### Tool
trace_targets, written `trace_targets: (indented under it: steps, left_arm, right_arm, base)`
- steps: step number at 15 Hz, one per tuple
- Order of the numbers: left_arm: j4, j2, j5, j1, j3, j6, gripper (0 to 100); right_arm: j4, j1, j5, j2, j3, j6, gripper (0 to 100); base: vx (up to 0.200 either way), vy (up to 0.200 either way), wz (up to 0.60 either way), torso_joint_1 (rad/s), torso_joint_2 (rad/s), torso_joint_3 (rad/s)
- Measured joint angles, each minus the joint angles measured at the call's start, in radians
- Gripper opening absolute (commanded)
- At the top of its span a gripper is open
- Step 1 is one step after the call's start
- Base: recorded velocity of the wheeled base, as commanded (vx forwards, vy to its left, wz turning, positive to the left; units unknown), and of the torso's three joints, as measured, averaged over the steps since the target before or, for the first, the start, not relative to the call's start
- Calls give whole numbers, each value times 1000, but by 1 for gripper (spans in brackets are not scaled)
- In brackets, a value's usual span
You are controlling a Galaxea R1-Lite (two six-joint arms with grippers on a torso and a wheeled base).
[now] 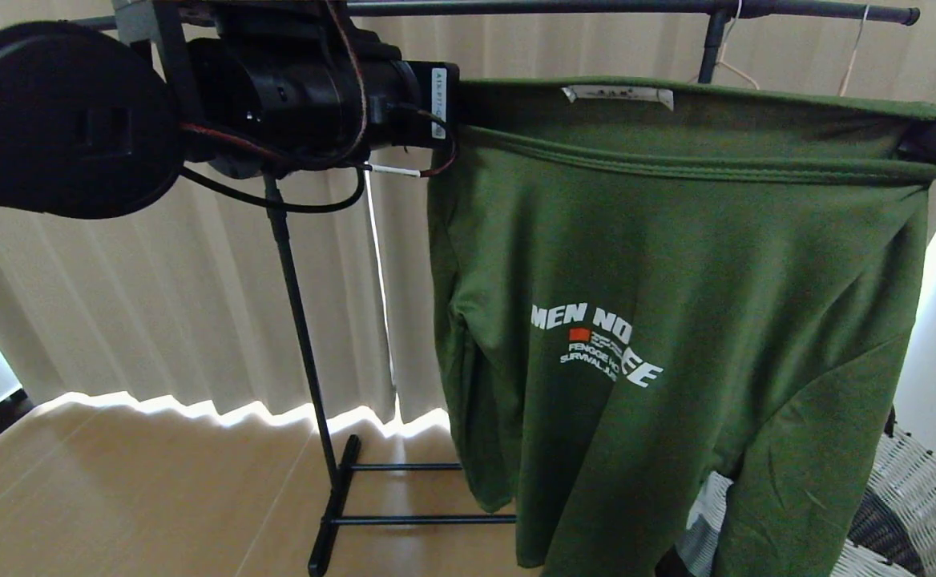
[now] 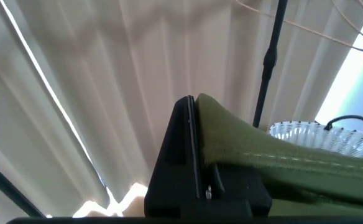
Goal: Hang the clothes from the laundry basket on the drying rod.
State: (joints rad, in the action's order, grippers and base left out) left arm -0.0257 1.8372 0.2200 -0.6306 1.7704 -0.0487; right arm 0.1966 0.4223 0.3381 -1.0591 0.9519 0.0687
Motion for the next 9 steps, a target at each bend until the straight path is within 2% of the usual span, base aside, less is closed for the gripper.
trace_targets:
  steps: [3, 6, 9]
  left_arm:
    - [76, -16, 0, -5, -5, 3, 0]
    - [136, -66, -3, -18, -21, 26, 0]
    - [151, -149, -27, -22, -123, 26, 0]
  right_arm:
    - [8, -7, -9, -13, -1, -28, 0]
    - [33, -77, -16, -65, 16, -89, 0]
    - [163, -135, -20, -162, 38, -109, 0]
  base:
    - [0, 0, 0, 0, 0, 0]
    - [0, 0, 0, 0, 0, 0]
    - [0, 0, 0, 0, 0, 0]
